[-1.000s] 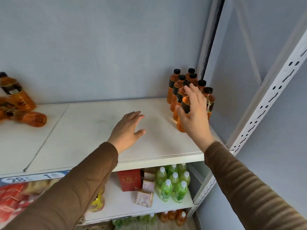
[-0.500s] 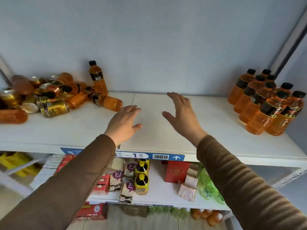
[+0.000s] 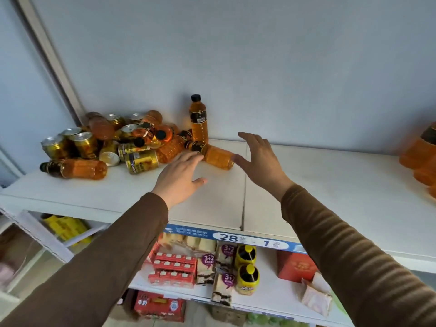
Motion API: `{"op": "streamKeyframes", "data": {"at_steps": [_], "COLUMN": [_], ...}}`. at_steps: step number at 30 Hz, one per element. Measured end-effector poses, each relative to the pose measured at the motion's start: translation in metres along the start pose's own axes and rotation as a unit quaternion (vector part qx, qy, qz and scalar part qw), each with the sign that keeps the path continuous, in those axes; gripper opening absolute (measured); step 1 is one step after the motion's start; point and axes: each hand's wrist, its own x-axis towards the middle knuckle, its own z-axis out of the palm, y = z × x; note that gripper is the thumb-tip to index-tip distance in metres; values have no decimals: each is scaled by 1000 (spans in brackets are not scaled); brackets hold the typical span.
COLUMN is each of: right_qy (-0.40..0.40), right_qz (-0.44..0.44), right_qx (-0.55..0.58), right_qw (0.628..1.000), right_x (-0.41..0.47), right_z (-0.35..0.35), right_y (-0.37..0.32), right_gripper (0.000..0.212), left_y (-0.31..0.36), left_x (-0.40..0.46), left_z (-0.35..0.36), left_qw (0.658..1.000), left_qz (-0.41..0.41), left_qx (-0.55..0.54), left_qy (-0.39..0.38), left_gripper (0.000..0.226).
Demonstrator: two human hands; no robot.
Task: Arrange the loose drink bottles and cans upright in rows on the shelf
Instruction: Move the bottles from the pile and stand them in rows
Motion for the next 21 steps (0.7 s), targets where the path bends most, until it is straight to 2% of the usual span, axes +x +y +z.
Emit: {"op": "streamKeyframes", "data": {"at_steps": [10, 15, 21], "right_qy": [-56, -96, -148], "right_qz": [76, 122, 149], "right_qx": [-36, -51, -60], "right_qw": [995, 987, 976], "right_x": [59, 87, 115], "right_z": [77, 99, 116], "right_y": [-33, -18, -2], "right_gripper": [59, 60, 57], "left_y": [-98, -106, -99], "left_x": [47, 92, 144], "left_z": [-16, -16, -6], "left_qw": [999, 998, 986], "left_qz": [31, 40, -25], "left_qx": [-13, -44, -166], "left_qy": [-14, -14, -11], "left_gripper": [69, 70, 76]}}
